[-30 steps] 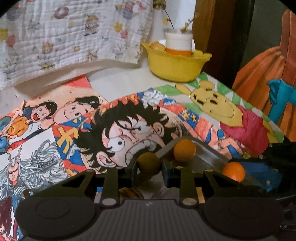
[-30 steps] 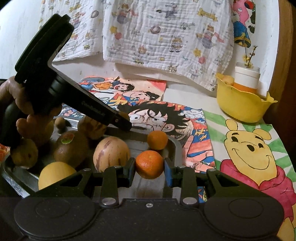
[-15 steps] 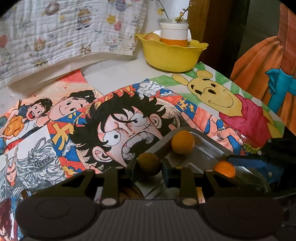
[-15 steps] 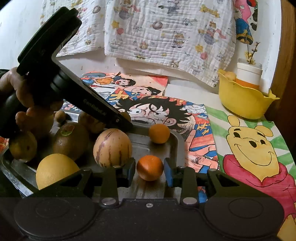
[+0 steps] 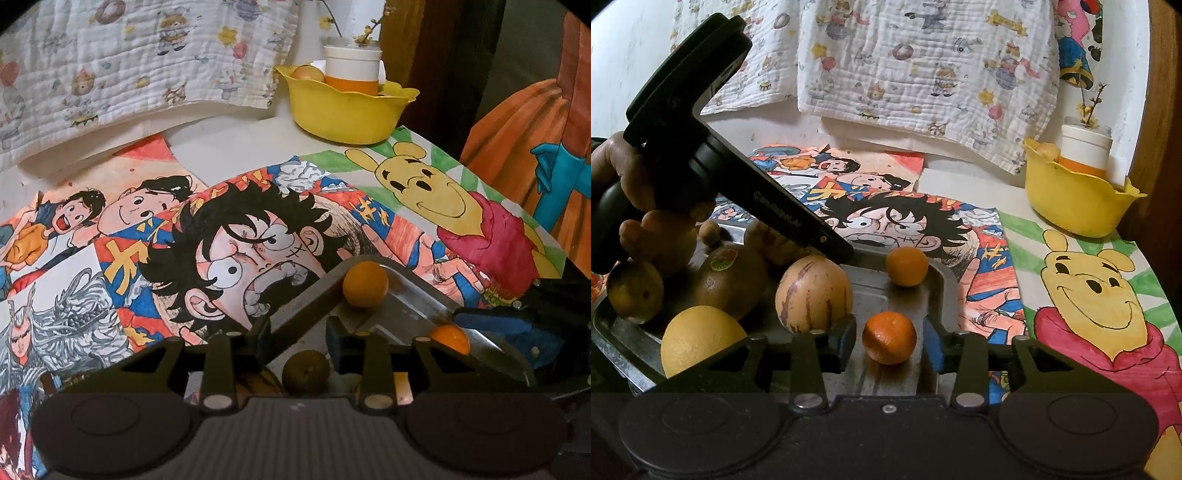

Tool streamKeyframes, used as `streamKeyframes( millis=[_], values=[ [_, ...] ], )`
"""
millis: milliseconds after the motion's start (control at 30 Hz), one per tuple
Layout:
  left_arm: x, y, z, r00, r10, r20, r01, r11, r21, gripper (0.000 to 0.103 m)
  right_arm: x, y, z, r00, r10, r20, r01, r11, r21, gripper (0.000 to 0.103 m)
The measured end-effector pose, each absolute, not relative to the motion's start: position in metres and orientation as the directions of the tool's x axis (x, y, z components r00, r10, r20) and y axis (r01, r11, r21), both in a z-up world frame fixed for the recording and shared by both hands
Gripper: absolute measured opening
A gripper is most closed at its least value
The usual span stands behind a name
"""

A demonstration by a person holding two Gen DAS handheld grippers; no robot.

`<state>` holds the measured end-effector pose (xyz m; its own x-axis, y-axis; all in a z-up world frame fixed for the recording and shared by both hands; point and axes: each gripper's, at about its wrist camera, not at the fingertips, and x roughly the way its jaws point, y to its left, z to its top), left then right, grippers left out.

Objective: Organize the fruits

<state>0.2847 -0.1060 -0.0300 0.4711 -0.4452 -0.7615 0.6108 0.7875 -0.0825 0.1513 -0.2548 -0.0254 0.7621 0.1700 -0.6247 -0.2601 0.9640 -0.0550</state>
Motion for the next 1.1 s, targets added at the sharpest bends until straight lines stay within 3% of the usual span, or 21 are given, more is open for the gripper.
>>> streamKeyframes(
  millis=[133, 233, 433, 500, 633, 800, 1100],
  values=[
    [0.285, -0.103, -0.029, 0.473, -0.447, -0.759, 0.596, 0.797, -0.098, 0.043, 0.150, -0.255, -0.024, 0.769, 0.167, -0.617, -0.253, 0.966, -0.054, 0.052],
    [0.284, -0.099, -0.027, 0.488, -0.443, -0.753, 0.576, 0.811, -0.104, 0.057, 0.148, -0.256, -0.023, 0.782, 0.161, -0.603, -0.238, 0.970, -0.050, 0.061],
    [0.282, -0.089, -0.017, 0.524, -0.436, -0.732, 0.534, 0.837, -0.116, 0.074, 0.147, -0.260, -0.020, 0.795, 0.152, -0.587, -0.208, 0.978, -0.029, 0.070],
    [0.280, -0.086, -0.012, 0.542, -0.432, -0.721, 0.520, 0.846, -0.116, 0.082, 0.146, -0.260, -0.019, 0.802, 0.148, -0.579, -0.196, 0.980, -0.022, 0.080],
    [0.272, -0.082, -0.002, 0.595, -0.413, -0.690, 0.489, 0.867, -0.097, 0.100, 0.144, -0.261, -0.016, 0.821, 0.140, -0.554, -0.166, 0.986, 0.002, 0.090],
    [0.255, -0.077, 0.011, 0.661, -0.388, -0.642, 0.449, 0.890, -0.076, 0.102, 0.144, -0.261, -0.011, 0.842, 0.132, -0.522, -0.125, 0.991, 0.049, 0.099],
    [0.214, -0.058, 0.034, 0.776, -0.341, -0.531, 0.333, 0.936, -0.115, 0.102, 0.132, -0.259, 0.004, 0.883, 0.159, -0.441, -0.124, 0.986, 0.109, 0.102]
  ],
)
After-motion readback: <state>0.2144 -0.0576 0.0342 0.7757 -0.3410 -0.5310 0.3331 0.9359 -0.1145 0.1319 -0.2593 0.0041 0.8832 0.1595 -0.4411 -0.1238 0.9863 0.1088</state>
